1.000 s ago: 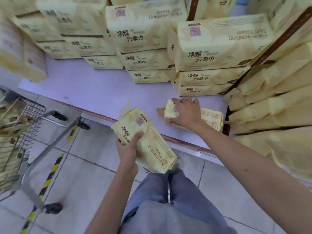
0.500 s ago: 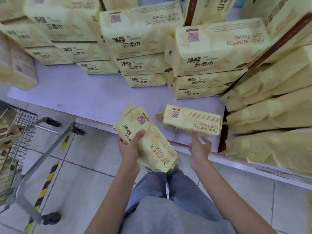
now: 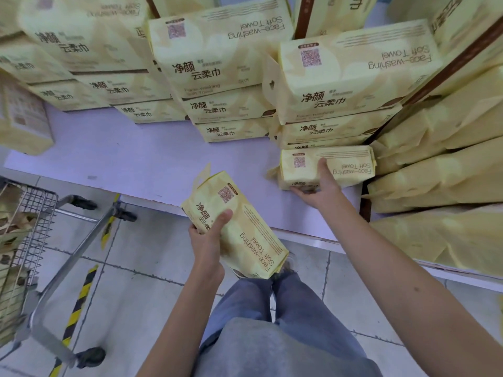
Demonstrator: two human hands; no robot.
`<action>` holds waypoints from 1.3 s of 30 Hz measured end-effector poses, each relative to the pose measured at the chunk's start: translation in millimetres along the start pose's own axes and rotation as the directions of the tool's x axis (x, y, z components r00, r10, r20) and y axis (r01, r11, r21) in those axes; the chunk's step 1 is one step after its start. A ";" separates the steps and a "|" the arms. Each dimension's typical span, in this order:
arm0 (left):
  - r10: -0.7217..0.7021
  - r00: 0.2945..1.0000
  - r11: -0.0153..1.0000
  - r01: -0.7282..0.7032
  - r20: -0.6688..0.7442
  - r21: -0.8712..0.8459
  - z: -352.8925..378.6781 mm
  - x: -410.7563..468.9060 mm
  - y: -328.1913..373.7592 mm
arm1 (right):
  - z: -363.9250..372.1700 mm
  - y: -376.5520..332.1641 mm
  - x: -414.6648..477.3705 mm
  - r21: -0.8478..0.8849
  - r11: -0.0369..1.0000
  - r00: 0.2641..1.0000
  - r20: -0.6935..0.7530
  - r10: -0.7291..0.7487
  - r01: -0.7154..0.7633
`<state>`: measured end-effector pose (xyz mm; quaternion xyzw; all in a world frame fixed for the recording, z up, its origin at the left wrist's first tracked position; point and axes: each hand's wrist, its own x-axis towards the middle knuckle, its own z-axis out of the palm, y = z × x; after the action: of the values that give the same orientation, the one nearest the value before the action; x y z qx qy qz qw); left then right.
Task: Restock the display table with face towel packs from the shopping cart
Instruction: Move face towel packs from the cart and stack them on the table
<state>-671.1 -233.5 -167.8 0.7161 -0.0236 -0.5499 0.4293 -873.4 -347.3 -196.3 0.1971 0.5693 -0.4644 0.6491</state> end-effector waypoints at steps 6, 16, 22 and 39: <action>-0.008 1.000 1.000 0.008 0.017 0.007 6.3 5.5 6.8 | -6.5 -20.3 12.0 -0.056 0.998 1.000 -0.030 -0.010 0.009; -0.055 0.997 0.997 0.058 0.049 -0.056 24.6 -2.0 13.6 | -14.7 -21.8 0.5 -0.029 0.998 0.995 -0.071 -0.063 0.061; -0.206 0.974 0.962 0.219 0.091 -0.161 44.9 -14.2 25.2 | -51.5 0.9 -37.0 -0.317 0.948 0.999 0.027 0.032 -0.022; -0.186 0.907 0.963 0.244 0.379 -0.112 126.0 -50.1 30.0 | -40.7 -36.6 -100.9 -0.184 0.946 0.953 0.198 -0.231 0.268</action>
<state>-779.4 -301.2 -113.5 0.5637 0.0196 -0.7173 0.4090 -918.3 -295.2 -104.4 0.0126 0.5763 -0.4960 0.6494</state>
